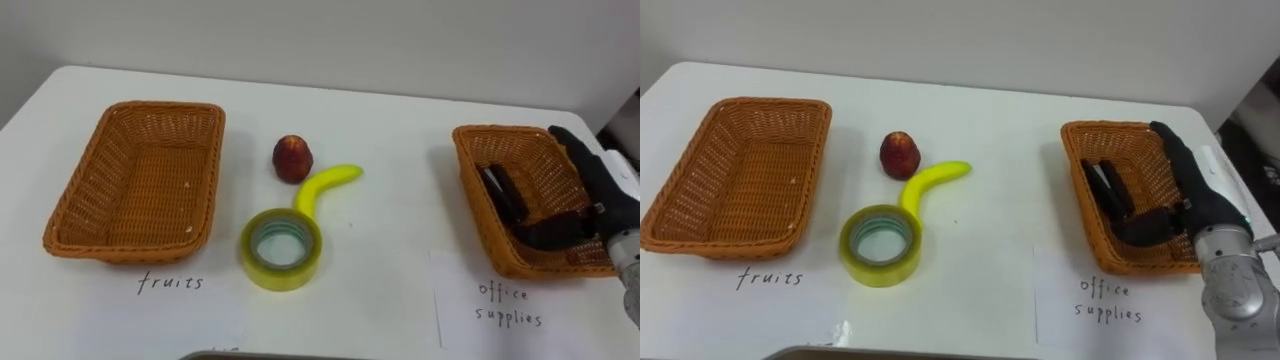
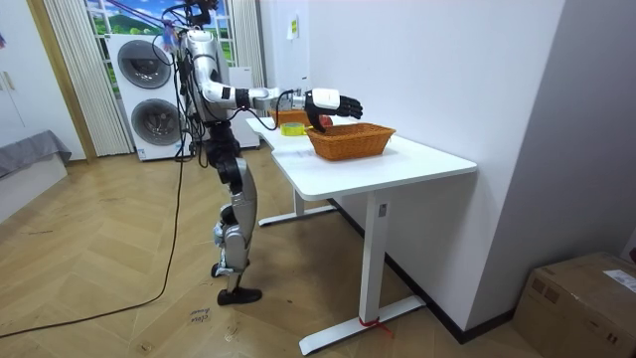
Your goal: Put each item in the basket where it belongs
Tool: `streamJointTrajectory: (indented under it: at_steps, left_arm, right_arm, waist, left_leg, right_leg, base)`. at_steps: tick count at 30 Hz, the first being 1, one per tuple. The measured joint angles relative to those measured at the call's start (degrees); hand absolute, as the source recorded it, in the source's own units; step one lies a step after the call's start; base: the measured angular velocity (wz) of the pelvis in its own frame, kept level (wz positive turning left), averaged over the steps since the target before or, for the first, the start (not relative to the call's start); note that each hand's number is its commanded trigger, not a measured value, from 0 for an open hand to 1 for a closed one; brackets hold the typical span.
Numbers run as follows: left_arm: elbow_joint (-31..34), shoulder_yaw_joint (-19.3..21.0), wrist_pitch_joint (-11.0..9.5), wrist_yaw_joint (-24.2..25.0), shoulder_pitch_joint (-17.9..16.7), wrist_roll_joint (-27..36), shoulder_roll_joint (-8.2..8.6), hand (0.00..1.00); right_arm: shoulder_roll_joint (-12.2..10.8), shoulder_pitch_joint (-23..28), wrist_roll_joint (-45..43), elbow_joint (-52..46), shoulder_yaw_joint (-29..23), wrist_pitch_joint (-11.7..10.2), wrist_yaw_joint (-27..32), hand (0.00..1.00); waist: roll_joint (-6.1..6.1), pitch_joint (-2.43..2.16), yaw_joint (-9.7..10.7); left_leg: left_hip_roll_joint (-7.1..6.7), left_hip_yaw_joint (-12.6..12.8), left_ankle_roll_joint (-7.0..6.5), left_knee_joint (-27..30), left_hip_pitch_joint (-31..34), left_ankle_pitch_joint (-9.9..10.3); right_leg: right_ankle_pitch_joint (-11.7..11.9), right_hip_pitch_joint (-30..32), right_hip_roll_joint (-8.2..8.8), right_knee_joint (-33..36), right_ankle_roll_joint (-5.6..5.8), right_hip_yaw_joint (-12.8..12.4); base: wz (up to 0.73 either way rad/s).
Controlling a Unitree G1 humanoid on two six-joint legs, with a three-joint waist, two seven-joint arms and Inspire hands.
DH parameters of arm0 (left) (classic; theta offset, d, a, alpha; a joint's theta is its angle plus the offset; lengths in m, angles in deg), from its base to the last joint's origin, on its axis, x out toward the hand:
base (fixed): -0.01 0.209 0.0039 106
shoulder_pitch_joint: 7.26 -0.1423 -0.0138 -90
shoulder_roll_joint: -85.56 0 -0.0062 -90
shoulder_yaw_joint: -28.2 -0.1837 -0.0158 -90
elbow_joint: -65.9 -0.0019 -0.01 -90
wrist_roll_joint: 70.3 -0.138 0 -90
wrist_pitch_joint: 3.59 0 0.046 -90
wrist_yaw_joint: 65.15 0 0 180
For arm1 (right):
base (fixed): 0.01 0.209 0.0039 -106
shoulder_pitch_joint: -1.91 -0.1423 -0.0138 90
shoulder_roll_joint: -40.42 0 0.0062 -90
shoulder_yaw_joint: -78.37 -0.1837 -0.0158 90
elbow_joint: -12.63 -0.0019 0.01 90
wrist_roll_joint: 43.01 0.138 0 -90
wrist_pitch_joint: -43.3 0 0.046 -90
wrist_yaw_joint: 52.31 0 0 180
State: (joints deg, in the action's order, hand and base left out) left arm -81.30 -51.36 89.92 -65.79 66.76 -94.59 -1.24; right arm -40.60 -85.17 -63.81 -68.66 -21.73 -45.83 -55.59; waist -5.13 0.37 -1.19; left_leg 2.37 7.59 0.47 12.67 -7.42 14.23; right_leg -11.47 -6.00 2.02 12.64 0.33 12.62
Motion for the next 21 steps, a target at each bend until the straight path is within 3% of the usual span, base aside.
streamJointTrajectory:
  at_steps: [15,21]
  left_arm:
    - [0.82,0.72,0.35,0.12,-0.13,-0.11,-0.02,0.0]
    - [2.67,0.71,0.32,0.12,-0.67,-0.16,-0.02,0.0]
  right_arm:
    - [0.0,-3.87,0.64,-4.81,-0.01,0.51,-0.14,0.0]
    - [0.0,-4.14,0.52,-6.6,-0.01,0.5,-0.12,0.0]
  waist:
    - [-0.4,-0.36,-1.03]
    - [-0.58,-0.44,-1.01]
  left_leg:
    - [-0.03,-0.32,0.0,-0.23,-0.14,-0.01]
    - [-0.11,-1.5,0.0,0.06,0.04,-0.01]
  right_leg:
    - [-0.02,-1.15,0.0,-0.33,0.01,0.19]
    - [-0.01,-1.96,0.06,-0.91,0.01,1.61]
  base:
    - [0.01]
    - [0.1]
